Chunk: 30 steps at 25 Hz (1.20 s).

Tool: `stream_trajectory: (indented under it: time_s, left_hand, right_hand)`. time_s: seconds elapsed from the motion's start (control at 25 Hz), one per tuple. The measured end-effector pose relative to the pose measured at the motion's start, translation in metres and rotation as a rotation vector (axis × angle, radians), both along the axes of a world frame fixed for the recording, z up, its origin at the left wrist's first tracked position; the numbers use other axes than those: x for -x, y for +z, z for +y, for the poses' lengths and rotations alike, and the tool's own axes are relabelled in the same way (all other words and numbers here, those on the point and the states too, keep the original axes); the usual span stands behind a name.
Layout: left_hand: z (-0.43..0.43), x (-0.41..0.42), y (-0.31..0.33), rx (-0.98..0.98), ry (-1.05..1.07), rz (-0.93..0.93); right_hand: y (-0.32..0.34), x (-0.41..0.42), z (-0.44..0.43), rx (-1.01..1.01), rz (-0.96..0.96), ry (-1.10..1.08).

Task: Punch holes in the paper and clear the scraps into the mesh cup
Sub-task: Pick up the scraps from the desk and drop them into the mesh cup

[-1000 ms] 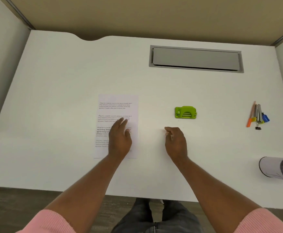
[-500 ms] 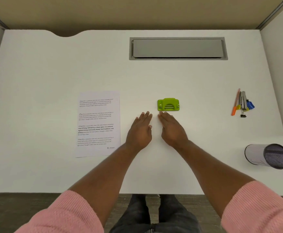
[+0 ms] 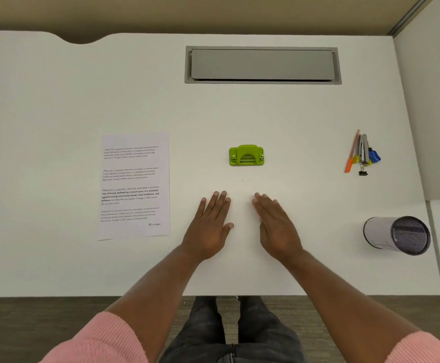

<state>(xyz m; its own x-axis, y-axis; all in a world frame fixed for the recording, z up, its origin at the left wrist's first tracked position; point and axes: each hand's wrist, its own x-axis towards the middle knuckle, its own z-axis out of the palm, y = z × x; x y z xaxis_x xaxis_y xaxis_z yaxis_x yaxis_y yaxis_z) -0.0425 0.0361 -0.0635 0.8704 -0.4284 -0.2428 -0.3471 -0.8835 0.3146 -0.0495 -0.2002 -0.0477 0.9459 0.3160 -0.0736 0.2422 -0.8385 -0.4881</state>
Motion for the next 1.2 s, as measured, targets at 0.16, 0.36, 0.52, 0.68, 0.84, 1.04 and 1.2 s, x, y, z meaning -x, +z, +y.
stream_trajectory:
  time_s: [0.16, 0.36, 0.52, 0.68, 0.84, 1.04, 1.2]
  left_hand:
    - [-0.004, -0.001, -0.003, -0.036, 0.019, -0.031]
    - [-0.002, -0.002, -0.010, -0.037, 0.001, -0.075]
    - [0.000, -0.001, -0.016, 0.013, -0.001, -0.098]
    - [0.000, 0.000, -0.019, 0.026, 0.010, -0.119]
    - [0.000, 0.001, -0.019, 0.025, 0.019, -0.116]
    - [0.000, 0.000, -0.019, 0.016, 0.014, -0.126]
    - [-0.001, 0.000, -0.019, 0.021, 0.021, -0.126]
  right_hand:
    - [-0.011, -0.017, -0.017, 0.210, 0.081, -0.122]
    - [-0.025, -0.055, 0.015, 0.313, 0.016, 0.135]
    - [-0.031, -0.037, 0.016, 0.321, -0.056, 0.335]
    - [-0.031, -0.022, -0.014, 0.296, -0.106, 0.285]
    - [-0.031, -0.053, -0.034, 0.337, -0.018, -0.072]
    - [-0.037, -0.027, -0.024, 0.351, -0.086, 0.221]
    - [-0.033, 0.002, -0.013, 0.278, -0.083, 0.387]
